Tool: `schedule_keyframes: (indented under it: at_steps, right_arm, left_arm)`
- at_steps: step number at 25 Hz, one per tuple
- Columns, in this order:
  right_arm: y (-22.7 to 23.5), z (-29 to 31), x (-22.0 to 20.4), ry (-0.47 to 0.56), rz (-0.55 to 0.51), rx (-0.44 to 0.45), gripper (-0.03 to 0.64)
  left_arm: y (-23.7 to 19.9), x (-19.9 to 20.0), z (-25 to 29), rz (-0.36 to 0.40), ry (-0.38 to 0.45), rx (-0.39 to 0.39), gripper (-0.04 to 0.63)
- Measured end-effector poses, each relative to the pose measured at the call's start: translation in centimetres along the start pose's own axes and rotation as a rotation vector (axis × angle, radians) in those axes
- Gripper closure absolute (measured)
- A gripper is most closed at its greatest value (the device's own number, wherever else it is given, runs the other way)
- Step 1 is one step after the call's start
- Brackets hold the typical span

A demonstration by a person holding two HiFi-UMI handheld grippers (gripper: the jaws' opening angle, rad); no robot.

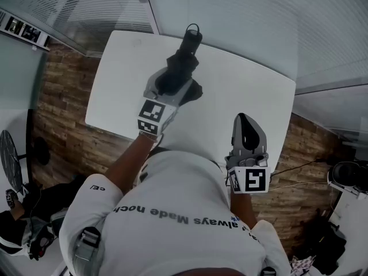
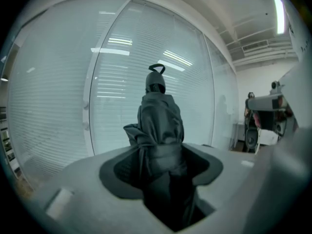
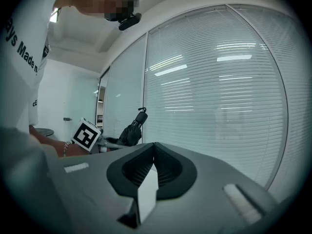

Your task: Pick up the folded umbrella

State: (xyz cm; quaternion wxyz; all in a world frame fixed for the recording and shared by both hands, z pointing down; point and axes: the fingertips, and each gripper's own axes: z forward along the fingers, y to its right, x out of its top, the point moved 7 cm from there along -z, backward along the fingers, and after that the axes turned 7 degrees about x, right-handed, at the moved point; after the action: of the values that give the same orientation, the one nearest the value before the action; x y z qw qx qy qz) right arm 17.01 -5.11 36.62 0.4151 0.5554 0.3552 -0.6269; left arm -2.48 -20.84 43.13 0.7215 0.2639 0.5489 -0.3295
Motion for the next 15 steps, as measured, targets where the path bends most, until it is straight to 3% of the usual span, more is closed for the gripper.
schedule_keyframes:
  at_steps: [15]
  right_arm:
    - [0.1, 0.0, 1.1, 0.017, -0.031, -0.004, 0.615]
  left_arm:
    - [0.8, 7.3, -7.0, -0.022, 0.261, 0.016, 0.35]
